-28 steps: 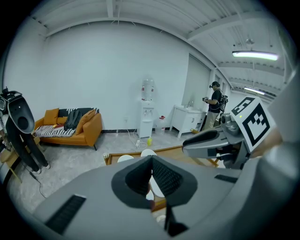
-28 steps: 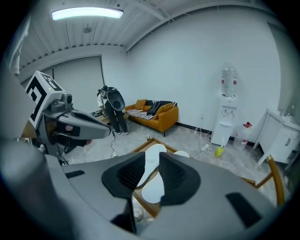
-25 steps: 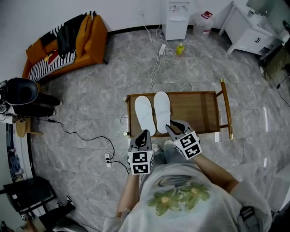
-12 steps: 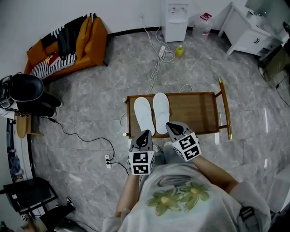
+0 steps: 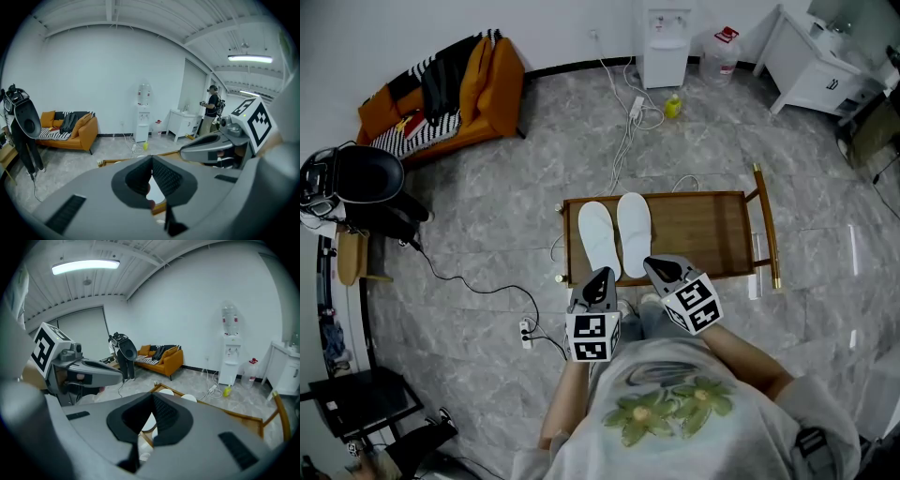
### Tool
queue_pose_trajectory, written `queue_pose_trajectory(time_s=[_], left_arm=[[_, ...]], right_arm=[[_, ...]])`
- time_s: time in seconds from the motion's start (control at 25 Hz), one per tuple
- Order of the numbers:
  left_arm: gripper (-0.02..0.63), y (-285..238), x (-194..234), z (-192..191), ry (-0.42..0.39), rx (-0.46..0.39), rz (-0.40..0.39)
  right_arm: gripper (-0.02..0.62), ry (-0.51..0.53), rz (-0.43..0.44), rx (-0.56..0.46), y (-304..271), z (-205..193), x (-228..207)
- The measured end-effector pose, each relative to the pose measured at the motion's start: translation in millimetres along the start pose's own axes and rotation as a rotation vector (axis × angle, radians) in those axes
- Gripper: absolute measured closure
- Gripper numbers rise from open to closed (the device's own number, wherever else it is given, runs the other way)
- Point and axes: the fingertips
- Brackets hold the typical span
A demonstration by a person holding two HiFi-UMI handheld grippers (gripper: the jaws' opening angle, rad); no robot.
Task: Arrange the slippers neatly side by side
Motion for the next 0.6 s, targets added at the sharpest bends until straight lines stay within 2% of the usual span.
queue_pose_trajectory(time_s=[0.6], left_arm=[[0.591,1.2,-8.7,-1.2,-0.001,-0.002,-0.004]], right_arm=[[0.591,0.015,-0.001,-0.005,9.3,-0.8,0.0]])
Point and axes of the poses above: the fingertips, and each gripper's own axes: y backward along the fingers, x to its left, z out of its top, and after that the axes turned 3 degrees about y, right-handed
